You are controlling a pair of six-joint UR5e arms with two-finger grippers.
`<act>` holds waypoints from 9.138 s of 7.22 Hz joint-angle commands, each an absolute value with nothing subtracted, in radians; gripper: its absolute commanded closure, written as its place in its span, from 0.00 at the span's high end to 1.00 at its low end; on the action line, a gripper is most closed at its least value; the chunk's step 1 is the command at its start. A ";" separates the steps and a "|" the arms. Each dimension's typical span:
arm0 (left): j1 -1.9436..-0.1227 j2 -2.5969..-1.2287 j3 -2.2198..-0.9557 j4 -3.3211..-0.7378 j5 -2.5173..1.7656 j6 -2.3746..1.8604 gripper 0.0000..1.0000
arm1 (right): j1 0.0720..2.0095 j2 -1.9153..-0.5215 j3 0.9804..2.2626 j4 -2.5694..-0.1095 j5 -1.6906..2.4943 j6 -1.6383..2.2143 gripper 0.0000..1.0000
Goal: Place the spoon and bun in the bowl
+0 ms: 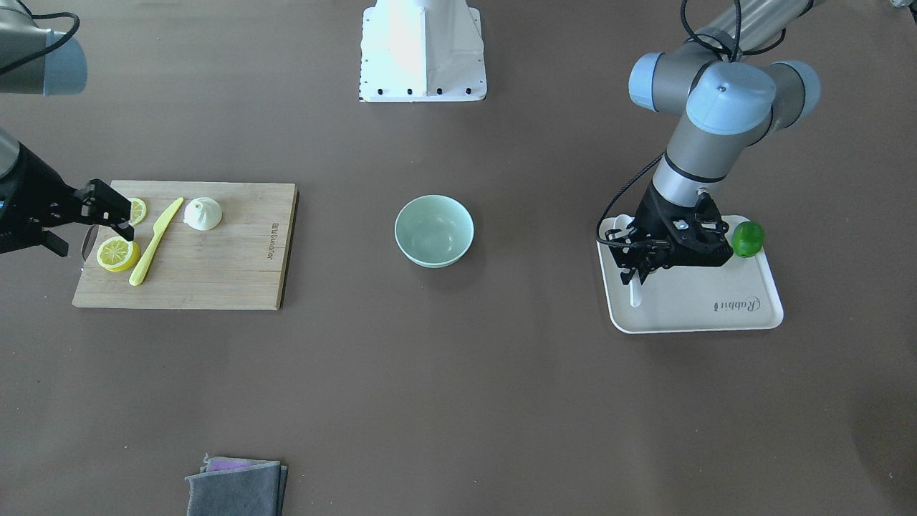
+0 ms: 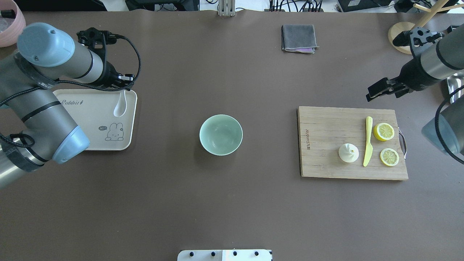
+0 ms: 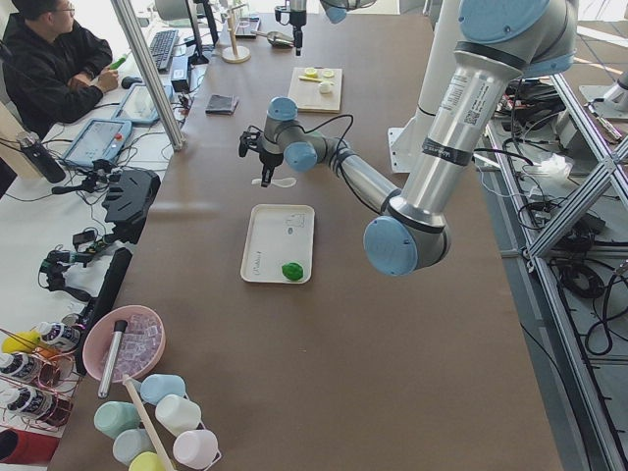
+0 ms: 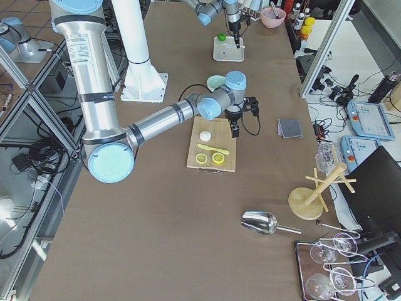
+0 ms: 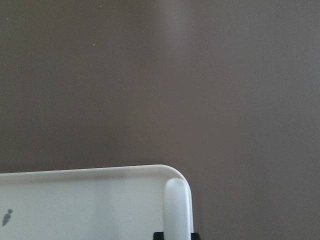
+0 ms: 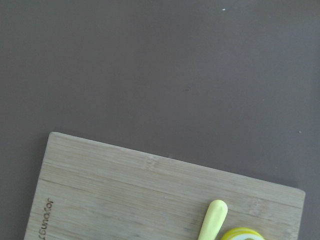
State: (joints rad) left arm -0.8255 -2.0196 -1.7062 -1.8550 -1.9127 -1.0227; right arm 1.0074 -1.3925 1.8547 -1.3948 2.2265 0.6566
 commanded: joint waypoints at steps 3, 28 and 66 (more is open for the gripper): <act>-0.802 -2.181 -1.654 -1.825 -1.913 -1.157 0.00 | 0.803 -1.394 1.858 -1.388 2.143 0.796 0.99; -0.511 -2.333 -1.520 -1.917 -1.741 -1.414 0.00 | 0.761 -1.266 1.904 -1.462 2.152 0.954 0.00; -1.400 -1.762 -1.665 -1.612 -2.158 -0.368 0.98 | 1.518 -1.392 1.653 -1.850 2.294 -0.180 1.00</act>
